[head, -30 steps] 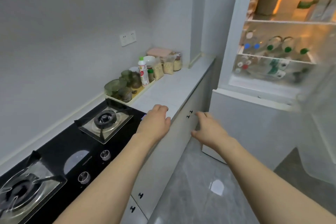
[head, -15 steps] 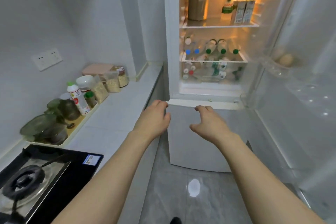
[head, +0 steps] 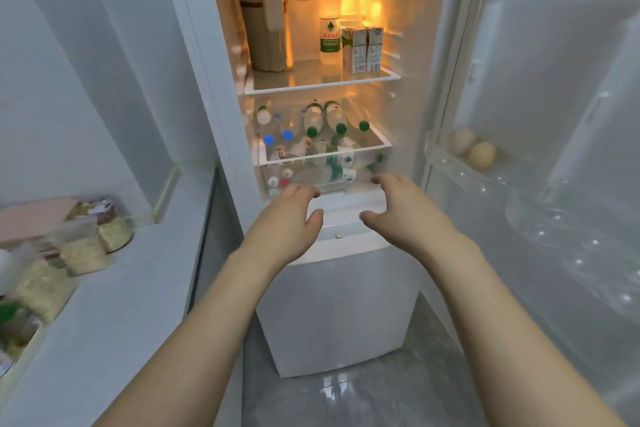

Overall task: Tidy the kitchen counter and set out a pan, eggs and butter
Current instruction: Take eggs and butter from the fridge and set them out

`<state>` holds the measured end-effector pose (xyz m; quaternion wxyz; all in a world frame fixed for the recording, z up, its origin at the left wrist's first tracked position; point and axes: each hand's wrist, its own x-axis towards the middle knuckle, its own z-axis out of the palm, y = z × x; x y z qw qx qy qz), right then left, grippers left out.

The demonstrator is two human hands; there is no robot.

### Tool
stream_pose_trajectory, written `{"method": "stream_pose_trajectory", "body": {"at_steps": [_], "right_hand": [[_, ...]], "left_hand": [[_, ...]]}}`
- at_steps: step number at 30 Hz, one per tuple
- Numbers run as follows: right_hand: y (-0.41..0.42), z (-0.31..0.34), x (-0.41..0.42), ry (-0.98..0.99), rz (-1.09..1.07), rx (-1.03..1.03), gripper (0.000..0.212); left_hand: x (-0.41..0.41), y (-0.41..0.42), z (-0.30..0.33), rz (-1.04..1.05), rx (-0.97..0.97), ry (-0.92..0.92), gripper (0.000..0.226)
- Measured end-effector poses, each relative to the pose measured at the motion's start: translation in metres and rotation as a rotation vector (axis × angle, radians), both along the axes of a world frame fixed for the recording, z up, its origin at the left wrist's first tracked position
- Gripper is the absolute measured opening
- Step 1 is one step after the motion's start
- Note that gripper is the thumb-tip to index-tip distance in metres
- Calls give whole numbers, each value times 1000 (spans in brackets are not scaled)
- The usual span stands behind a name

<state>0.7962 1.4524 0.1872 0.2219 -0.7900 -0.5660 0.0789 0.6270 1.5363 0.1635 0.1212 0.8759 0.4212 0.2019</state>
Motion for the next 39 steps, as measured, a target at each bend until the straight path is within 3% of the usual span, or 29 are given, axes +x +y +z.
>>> {"method": "stream_pose_trajectory", "body": {"at_steps": [10, 21, 27, 34, 39], "right_hand": [[1, 47, 82, -131, -294, 106, 50], [15, 50, 140, -178, -587, -44, 29], [25, 46, 144, -153, -612, -118, 9], [36, 29, 149, -245, -619, -109, 18], [42, 23, 154, -266, -654, -74, 19]], "left_hand": [[106, 63, 30, -276, -18, -81, 37], [216, 85, 71, -518, -49, -128, 40], [255, 89, 67, -656, 18, -13, 43], [277, 96, 55, -736, 114, 113, 46], [282, 95, 53, -735, 167, 177, 33]]}}
